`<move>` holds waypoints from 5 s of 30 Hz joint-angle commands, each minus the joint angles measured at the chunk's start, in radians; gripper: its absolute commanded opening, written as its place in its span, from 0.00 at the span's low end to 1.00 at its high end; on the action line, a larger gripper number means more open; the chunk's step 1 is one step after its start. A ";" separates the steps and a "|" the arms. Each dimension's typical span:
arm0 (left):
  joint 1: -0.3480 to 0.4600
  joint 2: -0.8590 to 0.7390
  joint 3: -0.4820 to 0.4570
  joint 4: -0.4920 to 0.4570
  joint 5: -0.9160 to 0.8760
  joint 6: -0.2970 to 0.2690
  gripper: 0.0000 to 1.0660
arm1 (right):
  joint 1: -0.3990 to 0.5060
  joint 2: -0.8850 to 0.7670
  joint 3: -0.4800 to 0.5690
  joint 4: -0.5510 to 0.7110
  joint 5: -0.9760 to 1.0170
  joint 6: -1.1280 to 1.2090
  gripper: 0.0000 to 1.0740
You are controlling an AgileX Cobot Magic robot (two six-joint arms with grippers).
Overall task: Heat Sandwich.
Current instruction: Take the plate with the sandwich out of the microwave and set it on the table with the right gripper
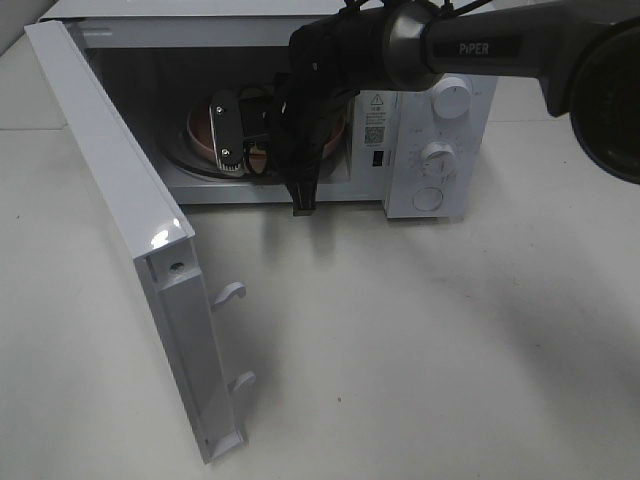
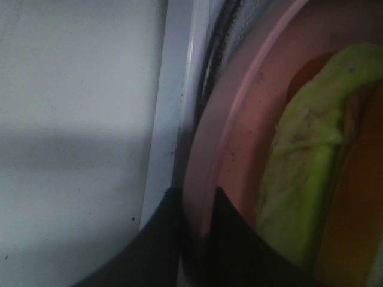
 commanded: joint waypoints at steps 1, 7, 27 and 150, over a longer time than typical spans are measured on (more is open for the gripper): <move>0.001 -0.014 -0.001 -0.006 -0.015 -0.003 0.94 | 0.000 -0.004 0.006 0.012 0.077 -0.039 0.00; 0.001 -0.014 -0.001 -0.006 -0.015 -0.003 0.94 | 0.000 -0.039 0.006 0.020 0.075 -0.105 0.00; 0.001 -0.014 -0.001 -0.006 -0.015 -0.003 0.94 | 0.012 -0.203 0.230 0.045 -0.084 -0.249 0.00; 0.001 -0.014 -0.001 -0.006 -0.015 -0.003 0.94 | 0.034 -1.419 1.297 -0.487 0.140 0.569 0.00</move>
